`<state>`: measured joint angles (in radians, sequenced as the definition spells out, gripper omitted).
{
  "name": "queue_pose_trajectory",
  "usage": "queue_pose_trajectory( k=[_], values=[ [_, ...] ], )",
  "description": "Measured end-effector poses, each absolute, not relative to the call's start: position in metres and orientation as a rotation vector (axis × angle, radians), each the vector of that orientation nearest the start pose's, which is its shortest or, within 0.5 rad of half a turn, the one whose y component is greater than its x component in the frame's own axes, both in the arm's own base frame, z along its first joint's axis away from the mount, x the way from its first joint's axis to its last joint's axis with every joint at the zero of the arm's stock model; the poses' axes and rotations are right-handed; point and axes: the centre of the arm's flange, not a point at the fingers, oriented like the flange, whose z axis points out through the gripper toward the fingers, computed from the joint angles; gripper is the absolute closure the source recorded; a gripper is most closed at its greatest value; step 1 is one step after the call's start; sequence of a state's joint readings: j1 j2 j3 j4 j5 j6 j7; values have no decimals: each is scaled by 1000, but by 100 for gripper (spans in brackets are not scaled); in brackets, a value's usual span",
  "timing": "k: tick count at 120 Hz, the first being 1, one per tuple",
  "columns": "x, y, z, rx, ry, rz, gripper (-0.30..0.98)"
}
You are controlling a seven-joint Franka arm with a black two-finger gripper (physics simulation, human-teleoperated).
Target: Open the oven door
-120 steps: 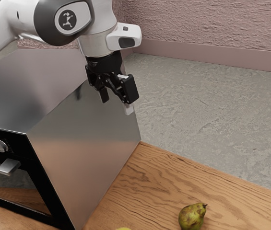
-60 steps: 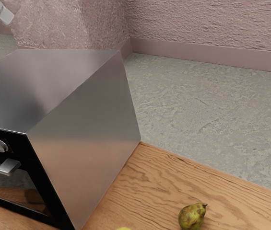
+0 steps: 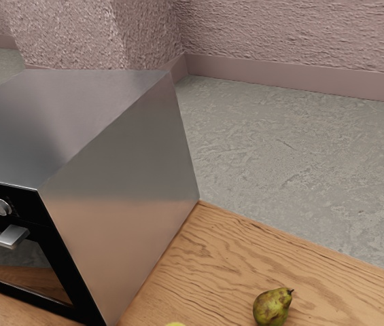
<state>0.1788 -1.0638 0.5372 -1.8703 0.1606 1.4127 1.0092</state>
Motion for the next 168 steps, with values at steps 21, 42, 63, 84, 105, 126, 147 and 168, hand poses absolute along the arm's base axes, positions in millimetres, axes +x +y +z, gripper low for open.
queue_pose_trajectory(
  k=[21,42,63,84,105,126,147,168],
  values=[
    [39,281,741,-2787,849,-761,0],
    [45,281,730,-2678,1089,-719,0],
    [73,287,730,-2567,1261,-680,0],
    [90,288,735,-2448,1379,-703,0],
    [115,277,714,-2382,1499,-681,0],
    [138,238,710,-2300,1506,-518,0],
    [146,237,707,-2259,1503,-506,0],
    [154,236,696,-2243,1521,-501,0]
  ],
)
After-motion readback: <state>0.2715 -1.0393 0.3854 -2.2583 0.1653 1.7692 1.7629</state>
